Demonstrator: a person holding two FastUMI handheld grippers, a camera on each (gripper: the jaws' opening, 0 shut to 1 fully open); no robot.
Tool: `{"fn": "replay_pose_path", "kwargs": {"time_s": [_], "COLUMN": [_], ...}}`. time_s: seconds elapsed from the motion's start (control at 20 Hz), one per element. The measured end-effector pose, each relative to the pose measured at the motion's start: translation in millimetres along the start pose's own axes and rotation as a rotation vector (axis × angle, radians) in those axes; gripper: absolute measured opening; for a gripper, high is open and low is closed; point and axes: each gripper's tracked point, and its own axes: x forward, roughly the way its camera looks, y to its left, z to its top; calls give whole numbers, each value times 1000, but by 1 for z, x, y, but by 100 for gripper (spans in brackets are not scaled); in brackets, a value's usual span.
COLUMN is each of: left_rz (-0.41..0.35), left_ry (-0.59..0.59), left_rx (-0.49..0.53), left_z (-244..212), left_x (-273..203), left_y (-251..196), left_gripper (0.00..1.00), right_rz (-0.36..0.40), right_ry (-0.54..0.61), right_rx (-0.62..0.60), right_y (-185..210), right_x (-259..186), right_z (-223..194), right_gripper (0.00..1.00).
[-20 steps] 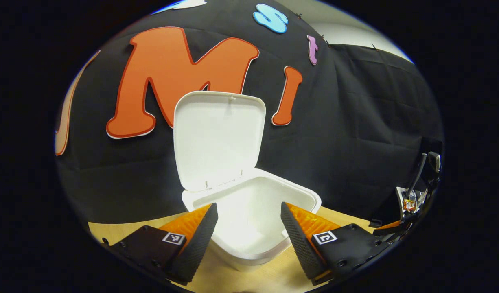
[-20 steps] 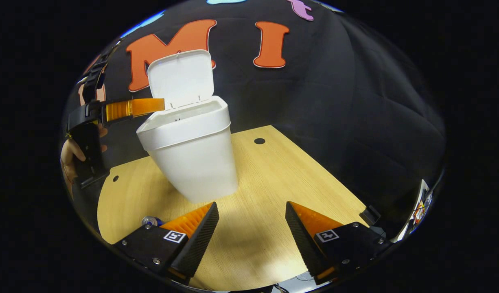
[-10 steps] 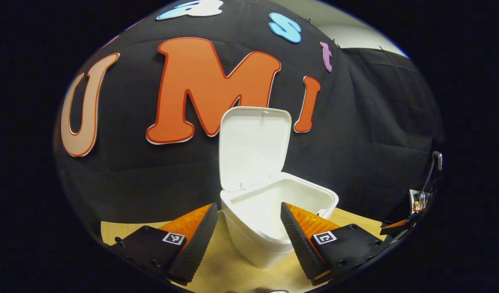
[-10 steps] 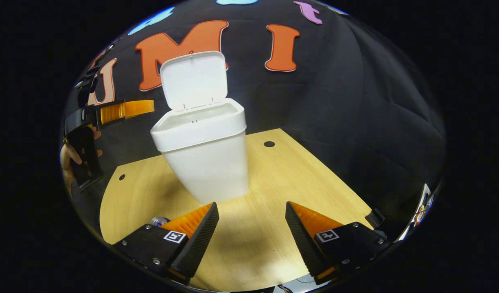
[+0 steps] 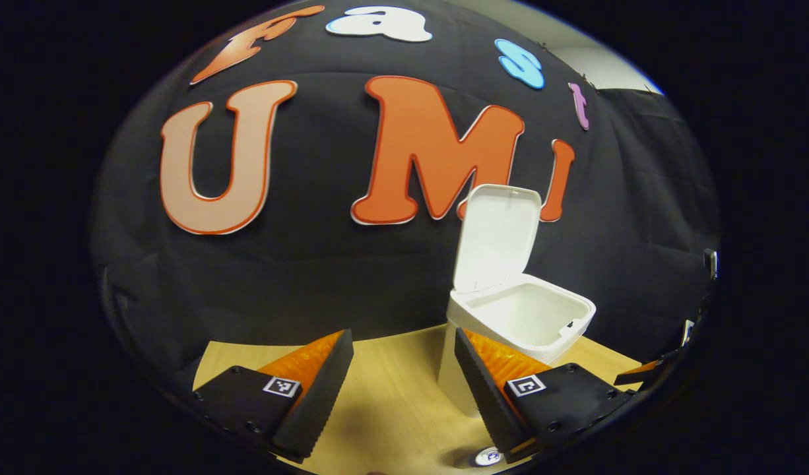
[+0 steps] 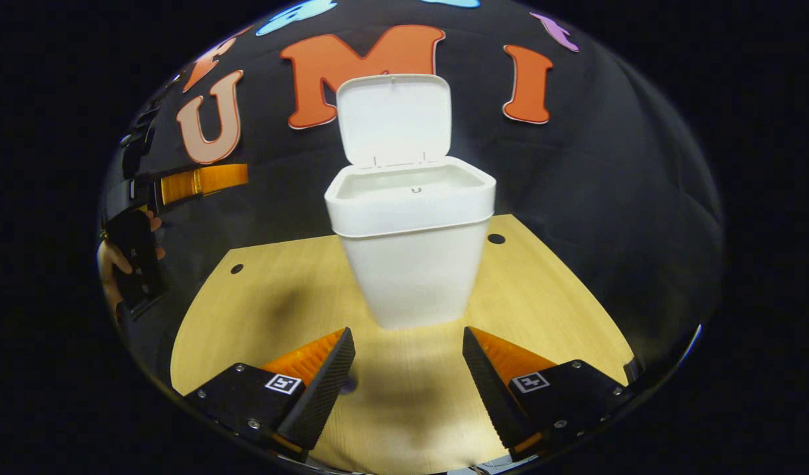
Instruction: Press the lid of the desktop garbage bin to open it, pick up the crumpled paper on the desktop and throw it into the bin, then pick up the pop can on the desktop and drop it into the bin, and finally close the garbage bin lid.
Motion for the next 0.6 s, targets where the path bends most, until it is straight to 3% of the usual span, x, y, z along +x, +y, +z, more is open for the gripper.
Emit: {"fn": "replay_pose_path", "kwargs": {"time_s": [0.35,0.6], "left_rz": [165,234], "left_ry": [-3,-5], "left_rx": [-12,-21], "left_z": [-15,-23], "left_x": [-42,-67], "left_y": [83,116], "left_gripper": [98,98], "right_rz": [136,171], "right_ry": [38,74], "right_rx": [-114,-199], "right_y": [44,59], "right_x": [11,23], "right_z": [-7,-22], "right_gripper": [100,100]}}
